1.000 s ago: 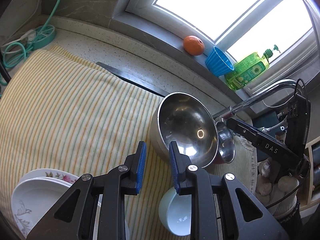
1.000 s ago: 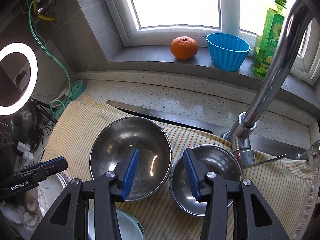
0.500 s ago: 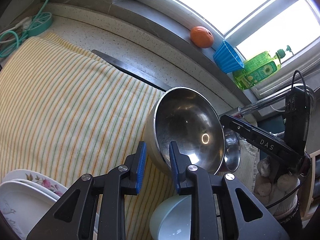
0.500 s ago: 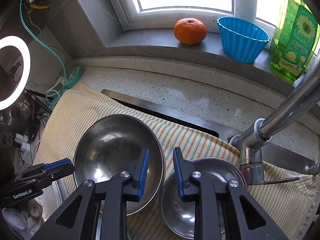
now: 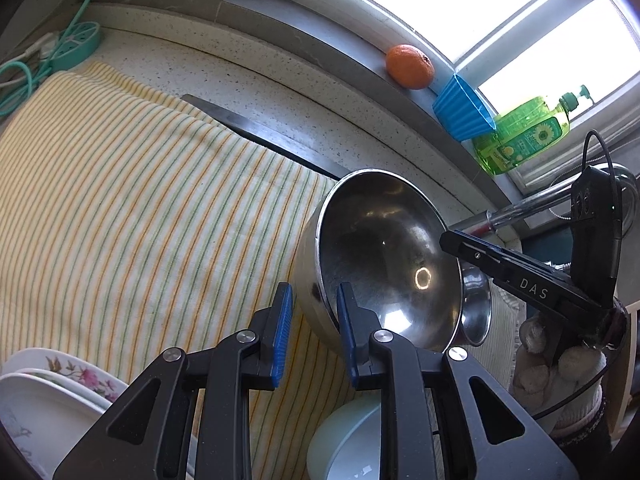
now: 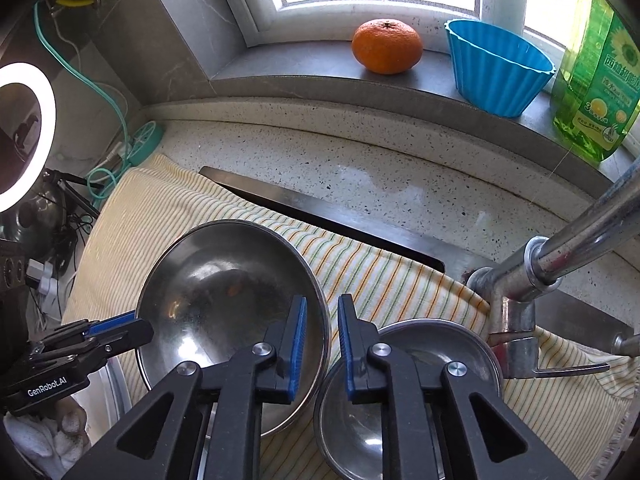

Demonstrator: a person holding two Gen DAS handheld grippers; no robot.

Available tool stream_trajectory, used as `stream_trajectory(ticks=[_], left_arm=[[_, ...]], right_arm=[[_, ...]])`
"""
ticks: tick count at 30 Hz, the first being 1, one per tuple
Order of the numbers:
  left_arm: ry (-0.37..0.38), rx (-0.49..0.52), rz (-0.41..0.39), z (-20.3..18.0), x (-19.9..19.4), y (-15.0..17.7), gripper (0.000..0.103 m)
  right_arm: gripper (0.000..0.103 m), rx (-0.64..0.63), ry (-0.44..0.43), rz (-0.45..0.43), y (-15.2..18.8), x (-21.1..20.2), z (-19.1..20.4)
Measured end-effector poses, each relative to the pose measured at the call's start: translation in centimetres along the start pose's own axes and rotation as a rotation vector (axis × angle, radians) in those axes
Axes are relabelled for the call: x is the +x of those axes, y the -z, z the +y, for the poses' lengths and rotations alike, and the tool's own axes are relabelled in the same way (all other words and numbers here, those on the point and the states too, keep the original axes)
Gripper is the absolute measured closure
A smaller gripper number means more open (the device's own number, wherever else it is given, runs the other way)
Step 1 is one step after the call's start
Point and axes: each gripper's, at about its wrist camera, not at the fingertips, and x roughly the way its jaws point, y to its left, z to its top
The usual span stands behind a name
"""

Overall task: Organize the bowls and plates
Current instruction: 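Move both tools toward the rim of the large steel bowl, then close both tools on the large steel bowl's rim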

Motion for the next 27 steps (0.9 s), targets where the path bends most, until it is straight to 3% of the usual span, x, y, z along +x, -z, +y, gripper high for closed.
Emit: stream_trajectory(ticks=[5, 9, 27], left_arm=[[0.000, 0.009, 0.001, 0.0, 0.1, 0.0, 0.083], [0.005, 0.019, 0.008, -0.2, 0.4, 0.0, 0.090], [0.019, -0.003, 0.000, 0.6, -0.3, 0.2, 0.090]], right_arm=[[0.093, -0.005, -0.001, 0.011, 0.0, 0.3, 0.1], [0.095, -0.009, 0.009, 0.009, 0.1, 0.2, 0.3], [0.097, 0.017, 0.020, 0.002, 0.4, -0.5, 1.1]])
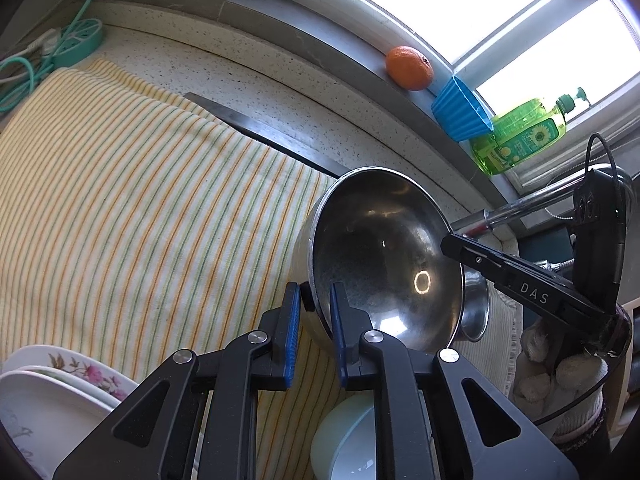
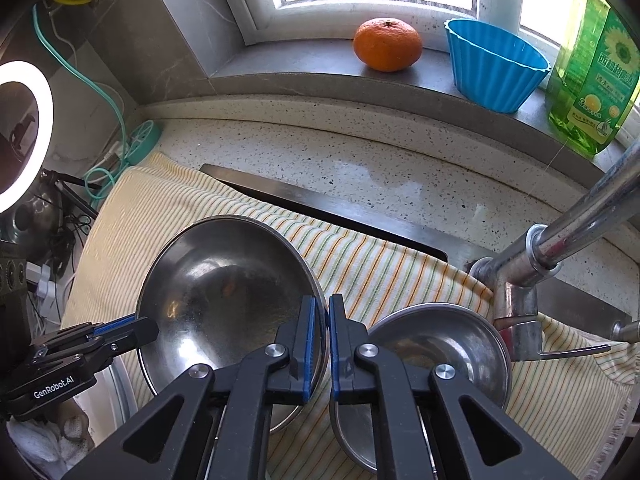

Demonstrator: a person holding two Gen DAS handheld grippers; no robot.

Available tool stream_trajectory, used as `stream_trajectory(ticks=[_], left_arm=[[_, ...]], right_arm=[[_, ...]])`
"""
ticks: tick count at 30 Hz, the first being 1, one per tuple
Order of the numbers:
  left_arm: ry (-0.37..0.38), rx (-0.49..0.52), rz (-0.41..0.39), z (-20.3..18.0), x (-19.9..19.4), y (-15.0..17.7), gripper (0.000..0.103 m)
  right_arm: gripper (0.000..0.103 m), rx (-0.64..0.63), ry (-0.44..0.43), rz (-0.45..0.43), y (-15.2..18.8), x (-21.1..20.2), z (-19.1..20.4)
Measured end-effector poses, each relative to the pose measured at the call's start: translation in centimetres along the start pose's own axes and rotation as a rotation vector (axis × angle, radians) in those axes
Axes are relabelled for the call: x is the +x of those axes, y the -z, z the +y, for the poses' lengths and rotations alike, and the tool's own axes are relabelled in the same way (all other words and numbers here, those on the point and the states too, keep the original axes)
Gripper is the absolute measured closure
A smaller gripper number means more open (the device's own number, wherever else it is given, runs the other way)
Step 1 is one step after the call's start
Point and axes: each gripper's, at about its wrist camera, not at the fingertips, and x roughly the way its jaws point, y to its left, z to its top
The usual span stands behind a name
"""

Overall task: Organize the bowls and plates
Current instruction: 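Close both tools on the large steel bowl's rim, then lift the large steel bowl and carry it over the plate stack with both tools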

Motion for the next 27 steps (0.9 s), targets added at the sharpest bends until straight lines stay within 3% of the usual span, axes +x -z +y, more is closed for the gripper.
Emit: stream_trajectory(ticks=[27], left_arm=[[-0.018, -0.061, -0.082, 4.9, -5.8, 0.7, 0.090]], right_arm=[[0.097, -0.041, -0.049, -0.030, -0.1, -1.4, 7.4]])
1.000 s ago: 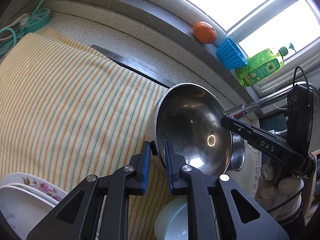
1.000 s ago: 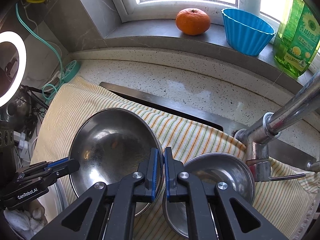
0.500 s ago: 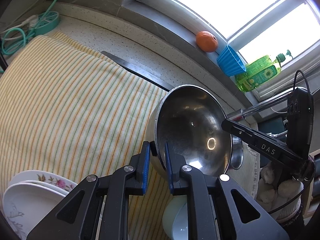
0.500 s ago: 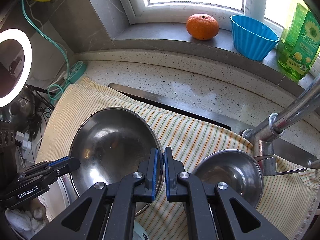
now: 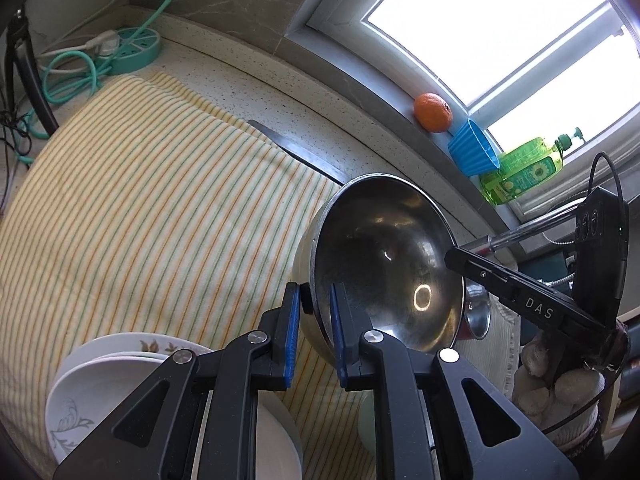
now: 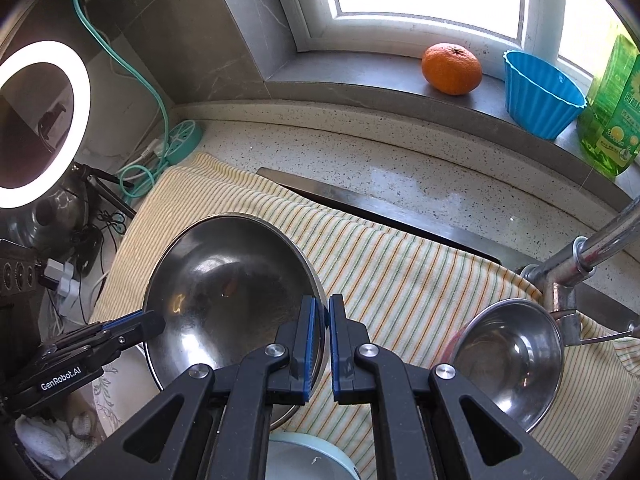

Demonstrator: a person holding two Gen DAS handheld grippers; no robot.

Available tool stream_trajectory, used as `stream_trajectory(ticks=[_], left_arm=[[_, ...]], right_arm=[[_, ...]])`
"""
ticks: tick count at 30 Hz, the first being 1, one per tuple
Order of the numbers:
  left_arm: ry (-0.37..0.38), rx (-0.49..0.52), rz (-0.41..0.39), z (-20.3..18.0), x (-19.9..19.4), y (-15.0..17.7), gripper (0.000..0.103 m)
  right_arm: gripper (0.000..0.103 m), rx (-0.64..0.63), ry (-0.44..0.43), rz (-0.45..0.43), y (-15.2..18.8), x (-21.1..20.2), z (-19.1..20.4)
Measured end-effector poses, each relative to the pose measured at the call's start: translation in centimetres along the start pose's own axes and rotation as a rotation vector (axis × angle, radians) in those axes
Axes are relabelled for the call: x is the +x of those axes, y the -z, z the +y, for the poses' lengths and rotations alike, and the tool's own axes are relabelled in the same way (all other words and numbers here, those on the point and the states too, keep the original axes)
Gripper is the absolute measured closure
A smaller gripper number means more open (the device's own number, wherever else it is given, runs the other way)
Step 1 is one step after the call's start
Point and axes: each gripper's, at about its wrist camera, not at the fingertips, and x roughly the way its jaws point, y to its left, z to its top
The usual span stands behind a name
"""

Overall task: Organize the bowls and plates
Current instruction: 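Lift the large steel bowl and carry it over the plate stack with both tools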

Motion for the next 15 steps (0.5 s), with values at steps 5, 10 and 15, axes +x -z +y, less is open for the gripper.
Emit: stream_trajectory(ticks=[5, 10, 15], left_arm=[[-0.009, -0.015, -0.019, 1.3, -1.3, 0.0, 0.090], [-0.020, -0.033, -0.037, 2.7, -2.6, -0.1, 0.090], [-0.028, -0.050, -0.059, 4.0, -3.9, -0.3, 0.090]], right_arm=[[0.097, -0.019, -0.007, -0.007, -0.3, 0.1, 2.0], [0.097, -0.036, -0.016, -0.007, -0.5, 0.4, 4.1], [0.097, -0.051, -0.023, -0.013, -0.8, 0.5, 6.2]])
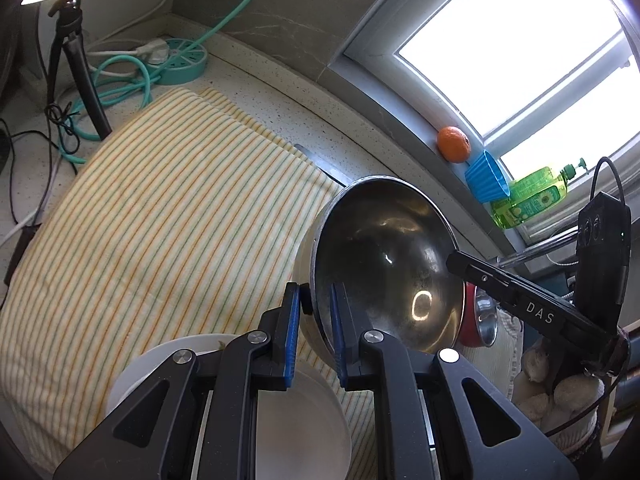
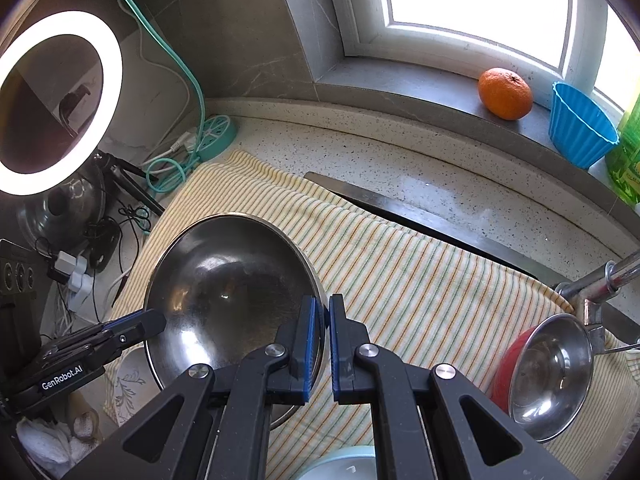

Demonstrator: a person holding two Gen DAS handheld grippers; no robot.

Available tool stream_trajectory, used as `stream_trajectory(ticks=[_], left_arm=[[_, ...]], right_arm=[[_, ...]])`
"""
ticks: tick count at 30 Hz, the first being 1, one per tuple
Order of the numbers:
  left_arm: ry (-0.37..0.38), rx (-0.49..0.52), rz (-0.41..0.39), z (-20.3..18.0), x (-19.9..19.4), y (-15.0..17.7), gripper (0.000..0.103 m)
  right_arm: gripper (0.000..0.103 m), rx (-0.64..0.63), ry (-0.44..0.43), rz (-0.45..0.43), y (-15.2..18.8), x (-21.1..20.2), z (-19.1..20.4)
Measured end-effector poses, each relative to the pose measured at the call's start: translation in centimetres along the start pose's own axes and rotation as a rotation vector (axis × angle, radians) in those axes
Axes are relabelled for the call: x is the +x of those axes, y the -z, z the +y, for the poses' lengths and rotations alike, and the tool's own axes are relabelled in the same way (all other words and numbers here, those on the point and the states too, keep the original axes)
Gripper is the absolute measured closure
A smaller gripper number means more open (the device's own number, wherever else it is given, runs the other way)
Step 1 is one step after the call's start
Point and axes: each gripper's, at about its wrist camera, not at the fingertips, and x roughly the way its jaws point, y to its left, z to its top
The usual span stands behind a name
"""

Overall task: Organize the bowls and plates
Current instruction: 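Lift the large steel bowl and carry it over the plate stack with both tools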

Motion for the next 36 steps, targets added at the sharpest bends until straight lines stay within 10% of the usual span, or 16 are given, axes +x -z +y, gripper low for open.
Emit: stream_trajectory(ticks=[36], left_arm=[[-0.107, -0.166, -0.105, 14.7, -9.3, 0.4, 0.090]], right_arm=[[0.097, -0.147, -0.113, 0.058, -1.1, 5.6, 18.2]])
